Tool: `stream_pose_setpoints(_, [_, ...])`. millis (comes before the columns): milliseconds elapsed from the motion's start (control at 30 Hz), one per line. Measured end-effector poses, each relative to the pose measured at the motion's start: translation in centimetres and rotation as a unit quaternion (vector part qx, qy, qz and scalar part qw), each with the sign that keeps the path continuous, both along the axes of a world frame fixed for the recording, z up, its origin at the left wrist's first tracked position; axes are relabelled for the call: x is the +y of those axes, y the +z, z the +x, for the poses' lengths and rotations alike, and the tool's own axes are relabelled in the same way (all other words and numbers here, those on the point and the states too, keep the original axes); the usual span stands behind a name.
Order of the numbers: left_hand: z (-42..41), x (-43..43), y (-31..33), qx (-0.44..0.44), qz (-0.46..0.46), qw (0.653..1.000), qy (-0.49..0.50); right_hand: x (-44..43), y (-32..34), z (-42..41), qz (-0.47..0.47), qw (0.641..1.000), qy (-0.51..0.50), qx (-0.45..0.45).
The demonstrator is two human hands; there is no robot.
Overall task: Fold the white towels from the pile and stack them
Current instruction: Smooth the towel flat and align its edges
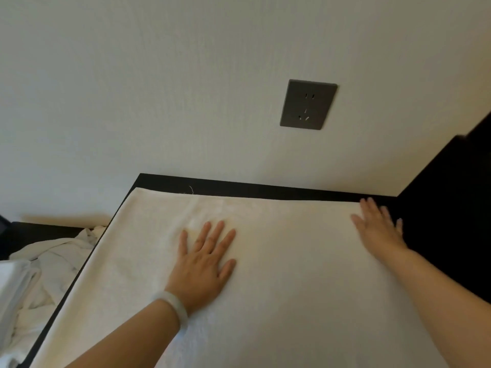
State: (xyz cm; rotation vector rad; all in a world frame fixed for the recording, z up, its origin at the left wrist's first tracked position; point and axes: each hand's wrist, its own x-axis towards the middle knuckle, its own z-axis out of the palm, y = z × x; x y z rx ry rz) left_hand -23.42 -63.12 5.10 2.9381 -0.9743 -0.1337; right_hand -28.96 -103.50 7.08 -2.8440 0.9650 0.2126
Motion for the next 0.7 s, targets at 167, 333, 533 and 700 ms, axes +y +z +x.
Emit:
stream_pose_setpoints(167, [0.1,0.0,-0.1,0.000,-0.006,1.000,0.002,12.1,0.5,0.3,-0.016,0.979,0.158,-0.129])
stream_pose_setpoints(333, [0.4,0.3,-0.6,-0.001,-0.014,1.000,-0.003,21.7,-2.5,-3.3,-0.015,0.938,0.333,-0.092])
stream_pose_setpoints(533, [2.1,5.3,0.1,0.001,-0.019,0.991,0.133,17.7,-2.4,-2.1,-0.011,0.972,0.226,-0.056])
stream_pose_setpoints(700, [-3.7,6.5,0.9,-0.001,-0.020,0.987,0.158,23.5,-0.7,-2.5,-0.020,0.978,0.197,-0.057])
